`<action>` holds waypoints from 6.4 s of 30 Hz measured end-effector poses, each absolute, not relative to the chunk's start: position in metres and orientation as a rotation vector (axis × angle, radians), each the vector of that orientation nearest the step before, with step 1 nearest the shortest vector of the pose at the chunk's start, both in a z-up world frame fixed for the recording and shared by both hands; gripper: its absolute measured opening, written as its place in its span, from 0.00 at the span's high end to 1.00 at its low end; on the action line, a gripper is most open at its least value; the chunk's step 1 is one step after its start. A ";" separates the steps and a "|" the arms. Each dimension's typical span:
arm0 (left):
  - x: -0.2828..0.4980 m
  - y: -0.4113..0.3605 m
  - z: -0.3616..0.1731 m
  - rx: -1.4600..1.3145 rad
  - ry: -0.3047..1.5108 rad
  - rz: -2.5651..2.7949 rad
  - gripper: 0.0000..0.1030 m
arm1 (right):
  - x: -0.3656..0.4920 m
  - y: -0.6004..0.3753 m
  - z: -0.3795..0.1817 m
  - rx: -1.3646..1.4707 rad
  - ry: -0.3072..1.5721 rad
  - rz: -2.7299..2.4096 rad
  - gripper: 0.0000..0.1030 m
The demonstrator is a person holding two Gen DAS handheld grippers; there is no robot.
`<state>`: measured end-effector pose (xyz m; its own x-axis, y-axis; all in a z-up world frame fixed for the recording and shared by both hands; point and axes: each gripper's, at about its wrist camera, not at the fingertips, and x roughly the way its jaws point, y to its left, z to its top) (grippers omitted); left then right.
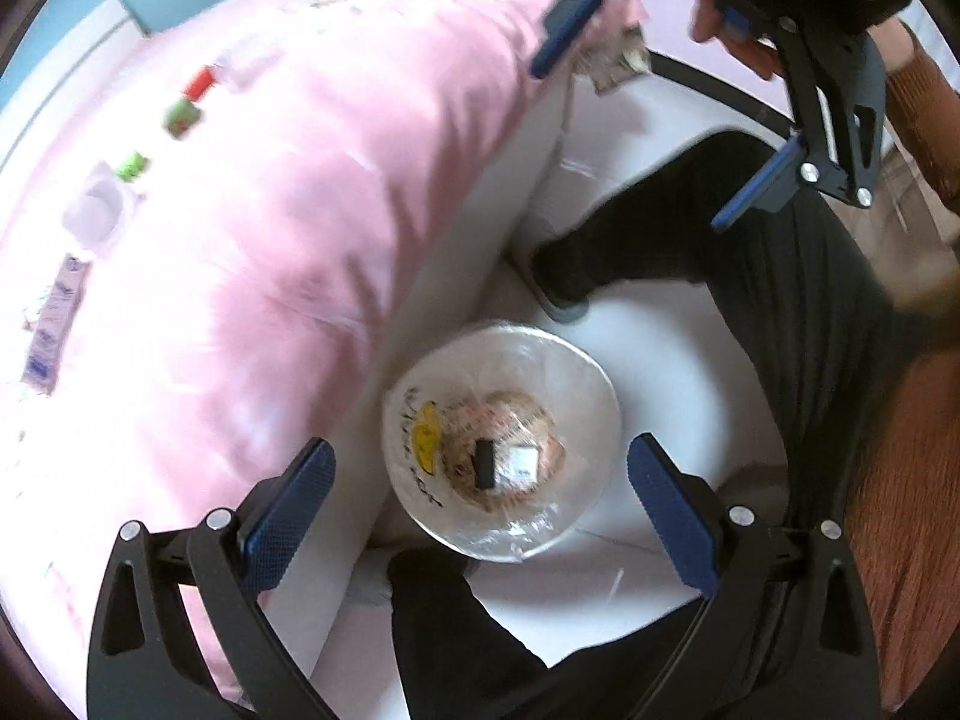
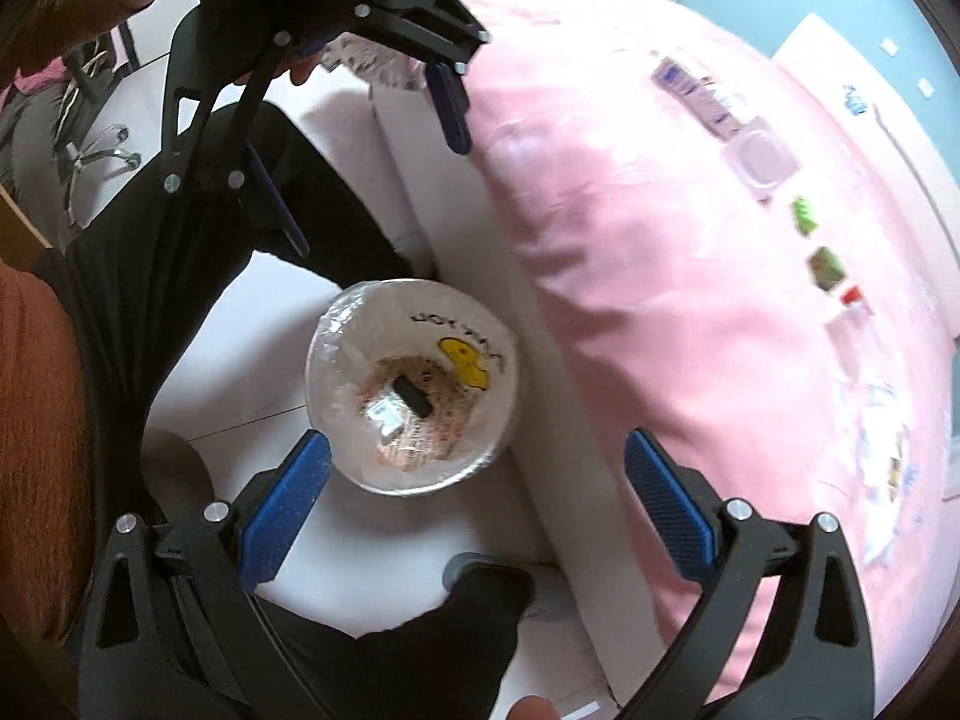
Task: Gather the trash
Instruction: 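Move both tools back over the bedspread toward the remaining items, then grasp the white milk carton with left tool while right tool grasps clear cup, then carry the milk carton and clear cup with both tools toward the trash bin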
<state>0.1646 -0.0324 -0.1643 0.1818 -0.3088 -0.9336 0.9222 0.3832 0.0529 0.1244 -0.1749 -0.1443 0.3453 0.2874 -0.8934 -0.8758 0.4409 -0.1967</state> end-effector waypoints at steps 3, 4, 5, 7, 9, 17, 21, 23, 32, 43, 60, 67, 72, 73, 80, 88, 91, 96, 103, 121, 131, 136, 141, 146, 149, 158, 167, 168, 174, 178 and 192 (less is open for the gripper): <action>0.166 -0.030 -0.150 0.708 0.988 -0.950 0.04 | 0.127 -0.184 -0.131 -0.772 0.873 0.786 0.07; 0.167 -0.029 -0.145 0.696 0.975 -0.936 0.04 | 0.130 -0.189 -0.124 -0.761 0.864 0.757 0.07; 0.169 -0.029 -0.141 0.683 0.965 -0.923 0.04 | 0.132 -0.194 -0.118 -0.753 0.855 0.741 0.07; 0.174 -0.028 -0.132 0.659 0.934 -0.869 0.04 | 0.131 -0.201 -0.108 -0.753 0.830 0.732 0.07; 0.178 -0.025 -0.125 0.636 0.909 -0.825 0.04 | 0.130 -0.208 -0.099 -0.755 0.816 0.746 0.07; 0.202 -0.006 -0.093 0.461 0.839 -0.619 0.04 | 0.138 -0.221 -0.076 -0.725 0.739 0.680 0.07; 0.210 0.008 -0.083 0.397 0.823 -0.593 0.04 | 0.141 -0.224 -0.070 -0.717 0.730 0.730 0.07; 0.216 0.015 -0.080 0.382 0.816 -0.561 0.04 | 0.148 -0.226 -0.069 -0.724 0.737 0.721 0.07; 0.243 0.043 -0.065 0.357 0.803 -0.514 0.04 | 0.198 -0.240 -0.052 -0.648 0.781 0.708 0.07; 0.292 0.062 -0.071 0.379 0.879 -0.554 0.04 | 0.255 -0.247 -0.044 -0.649 0.842 0.735 0.07; 0.395 0.064 -0.089 0.530 0.983 -0.647 0.04 | 0.329 -0.238 -0.053 -0.695 0.931 0.825 0.07; 0.433 0.061 -0.108 0.555 1.019 -0.655 0.04 | 0.366 -0.229 -0.068 -0.686 0.968 0.832 0.07; 0.452 0.057 -0.123 0.558 1.045 -0.661 0.04 | 0.389 -0.214 -0.077 -0.712 0.987 0.839 0.07; 0.455 0.056 -0.126 0.556 1.052 -0.671 0.04 | 0.394 -0.213 -0.078 -0.716 0.992 0.841 0.07; 0.476 0.049 -0.142 0.579 1.071 -0.701 0.04 | 0.429 -0.215 -0.096 -0.737 1.059 0.839 0.07; 0.497 0.049 -0.147 0.580 1.064 -0.700 0.04 | 0.462 -0.222 -0.130 -0.751 1.139 0.828 0.07; 0.505 0.051 -0.151 0.572 1.075 -0.702 0.04 | 0.467 -0.223 -0.139 -0.748 1.146 0.838 0.07; 0.512 0.045 -0.163 0.579 1.115 -0.718 0.04 | 0.473 -0.223 -0.146 -0.754 1.148 0.855 0.07; 0.514 0.037 -0.170 0.583 1.143 -0.748 0.25 | 0.480 -0.225 -0.157 -0.771 1.182 0.858 0.21; 0.516 0.022 -0.173 0.578 1.160 -0.716 0.49 | 0.481 -0.238 -0.163 -0.768 1.215 0.846 0.47; 0.488 0.034 -0.151 0.594 1.132 -0.720 0.49 | 0.454 -0.229 -0.141 -0.791 1.188 0.846 0.50; 0.463 0.038 -0.134 0.612 1.116 -0.726 0.49 | 0.433 -0.227 -0.122 -0.806 1.151 0.839 0.50; 0.434 0.042 -0.118 0.630 1.097 -0.732 0.49 | 0.403 -0.224 -0.103 -0.816 1.113 0.845 0.50; 0.402 0.040 -0.098 0.641 1.061 -0.747 0.49 | 0.370 -0.222 -0.081 -0.828 1.080 0.843 0.50; 0.384 0.031 -0.089 0.654 1.044 -0.755 0.49 | 0.352 -0.213 -0.073 -0.830 1.065 0.848 0.50; 0.326 0.007 -0.061 0.685 0.988 -0.800 0.49 | 0.292 -0.202 -0.055 -0.861 1.029 0.869 0.50; 0.281 -0.007 -0.050 0.723 0.966 -0.823 0.49 | 0.230 -0.184 -0.041 -0.902 0.975 0.902 0.50; 0.274 -0.008 -0.050 0.727 0.966 -0.833 0.49 | 0.223 -0.182 -0.041 -0.909 0.969 0.903 0.50; 0.246 -0.016 -0.059 0.762 0.970 -0.864 0.49 | 0.199 -0.174 -0.044 -0.928 0.952 0.912 0.50; 0.233 -0.018 -0.065 0.769 0.972 -0.885 0.49 | 0.185 -0.171 -0.047 -0.925 0.938 0.925 0.50; 0.201 -0.025 -0.109 0.795 1.026 -0.946 0.49 | 0.143 -0.154 -0.084 -0.948 0.946 0.976 0.50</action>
<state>0.2008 -0.0246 -0.1092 0.2186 -0.2612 -0.9402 0.9159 0.3874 0.1053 0.1428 -0.1536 -0.0839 0.2694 0.2320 -0.9347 -0.9413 0.2682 -0.2048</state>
